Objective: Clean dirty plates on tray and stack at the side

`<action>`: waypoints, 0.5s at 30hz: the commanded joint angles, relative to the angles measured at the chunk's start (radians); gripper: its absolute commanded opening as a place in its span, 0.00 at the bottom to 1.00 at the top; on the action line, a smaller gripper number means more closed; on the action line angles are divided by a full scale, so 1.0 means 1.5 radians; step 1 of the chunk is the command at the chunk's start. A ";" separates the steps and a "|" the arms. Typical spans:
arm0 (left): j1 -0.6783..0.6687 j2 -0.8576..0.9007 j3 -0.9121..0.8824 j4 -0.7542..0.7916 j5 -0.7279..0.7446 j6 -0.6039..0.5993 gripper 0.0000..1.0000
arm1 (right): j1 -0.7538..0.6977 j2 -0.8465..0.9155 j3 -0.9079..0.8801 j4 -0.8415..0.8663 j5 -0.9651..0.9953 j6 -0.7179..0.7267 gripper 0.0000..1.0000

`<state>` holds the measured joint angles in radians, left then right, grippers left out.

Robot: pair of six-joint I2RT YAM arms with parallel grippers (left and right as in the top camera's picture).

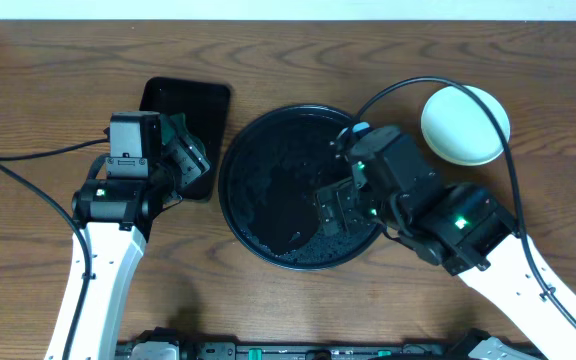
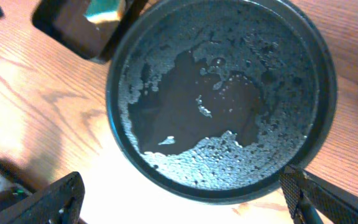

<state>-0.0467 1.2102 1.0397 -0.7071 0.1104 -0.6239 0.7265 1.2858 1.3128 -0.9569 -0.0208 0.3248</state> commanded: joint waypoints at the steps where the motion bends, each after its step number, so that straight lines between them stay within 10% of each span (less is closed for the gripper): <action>1: 0.001 0.000 -0.001 -0.002 0.009 0.007 0.77 | 0.014 0.001 0.005 -0.003 0.061 -0.008 0.99; 15: 0.001 0.000 -0.001 -0.002 0.009 0.007 0.78 | 0.014 0.001 0.005 -0.075 0.061 -0.008 0.99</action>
<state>-0.0467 1.2102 1.0397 -0.7071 0.1219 -0.6239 0.7418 1.2869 1.3128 -1.0466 0.0551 0.3248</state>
